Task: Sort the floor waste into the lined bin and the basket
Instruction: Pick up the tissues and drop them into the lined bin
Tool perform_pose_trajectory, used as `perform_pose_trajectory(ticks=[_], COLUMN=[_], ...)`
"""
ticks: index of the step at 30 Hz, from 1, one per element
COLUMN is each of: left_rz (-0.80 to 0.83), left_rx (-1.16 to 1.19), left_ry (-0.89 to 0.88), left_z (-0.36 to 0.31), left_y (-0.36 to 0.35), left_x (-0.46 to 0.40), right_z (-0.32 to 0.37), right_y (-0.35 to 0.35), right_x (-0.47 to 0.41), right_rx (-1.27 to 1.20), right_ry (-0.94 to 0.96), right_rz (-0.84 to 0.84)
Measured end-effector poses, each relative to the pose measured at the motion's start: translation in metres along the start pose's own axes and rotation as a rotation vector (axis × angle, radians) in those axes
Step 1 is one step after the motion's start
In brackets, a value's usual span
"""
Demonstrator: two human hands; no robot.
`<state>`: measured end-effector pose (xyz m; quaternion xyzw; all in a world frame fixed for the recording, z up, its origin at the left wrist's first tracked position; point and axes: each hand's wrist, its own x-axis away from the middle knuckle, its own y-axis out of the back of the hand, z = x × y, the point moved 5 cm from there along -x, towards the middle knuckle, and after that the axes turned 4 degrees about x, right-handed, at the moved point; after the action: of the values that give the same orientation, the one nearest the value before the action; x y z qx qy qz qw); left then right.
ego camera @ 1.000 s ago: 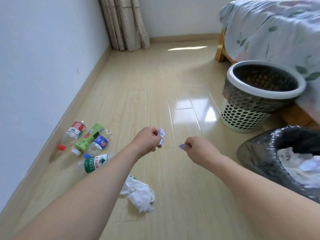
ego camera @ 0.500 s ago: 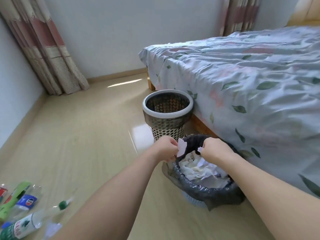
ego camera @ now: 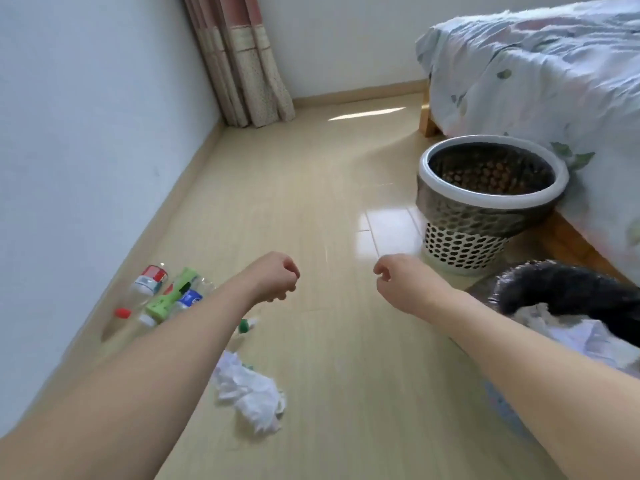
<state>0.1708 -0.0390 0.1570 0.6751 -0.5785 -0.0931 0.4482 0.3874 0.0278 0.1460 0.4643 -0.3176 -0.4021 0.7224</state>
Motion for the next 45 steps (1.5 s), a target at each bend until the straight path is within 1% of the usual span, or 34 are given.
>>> perform_pose_trajectory(ticks=[4,8,11,16,19,23,27,29,31,32,33,34,36,37,38,40,42,45], left_rz=[-0.039,-0.026,-0.015,-0.019,-0.032,-0.138,-0.191,-0.243,-0.328,-0.345,-0.33,-0.28,-0.144,-0.112,-0.106,-0.166,-0.212,-0.158], left_rx=[-0.091,-0.083,-0.042,-0.056,-0.061,-0.138,-0.058,-0.038,-0.015,-0.019,-0.051,-0.116,-0.341,-0.434,-0.482,-0.442,-0.388,-0.411], left_ry=[0.129,0.208,0.232,0.194,0.192,0.179,0.226,0.231,0.206,0.16,0.092,0.006,-0.146,-0.187,-0.19,-0.174,-0.201,-0.229], left_z=[0.124,0.215,0.262,0.302,0.316,0.328,0.332,0.33,0.321,0.314,0.306,0.297,0.286,0.283,0.283,0.278,0.269,0.252], left_y=[0.034,0.032,0.02,-0.002,-0.013,-0.017,-0.026,-0.03,-0.031,-0.032,-0.036,-0.042,-0.061,-0.068,-0.071,-0.067,-0.06,-0.043], left_x=[0.007,0.012,0.008,-0.007,-0.015,-0.022,-0.024,-0.024,-0.022,-0.021,-0.019,-0.018,-0.015,-0.014,-0.014,-0.011,-0.007,-0.001], right_z=[0.085,0.139,0.167,0.184,0.189,0.188,0.166,0.153,0.141,0.137,0.133,0.129,0.121,0.118,0.116,0.112,0.11,0.111], right_y=[-0.097,-0.19,-0.241,-0.286,-0.295,-0.297,-0.298,-0.296,-0.291,-0.289,-0.284,-0.279,-0.269,-0.262,-0.255,-0.241,-0.225,-0.199], right_x=[-0.049,-0.08,-0.104,-0.135,-0.147,-0.149,-0.134,-0.124,-0.115,-0.112,-0.107,-0.102,-0.092,-0.086,-0.08,-0.07,-0.061,-0.05], right_rx=[-0.004,0.001,0.03,0.161,0.197,0.203,0.096,0.086,0.085,0.084,0.083,0.078,0.056,0.045,0.034,0.012,0.014,0.0], right_ry=[0.161,0.24,0.293,0.371,0.415,0.404,0.229,0.153,0.096,0.074,0.056,0.042,0.017,0.005,-0.001,-0.004,-0.009,-0.008], right_rz=[0.196,0.324,0.356,0.346,0.303,0.198,0.179,0.193,0.228,0.246,0.258,0.267,0.271,0.27,0.27,0.259,0.242,0.233])
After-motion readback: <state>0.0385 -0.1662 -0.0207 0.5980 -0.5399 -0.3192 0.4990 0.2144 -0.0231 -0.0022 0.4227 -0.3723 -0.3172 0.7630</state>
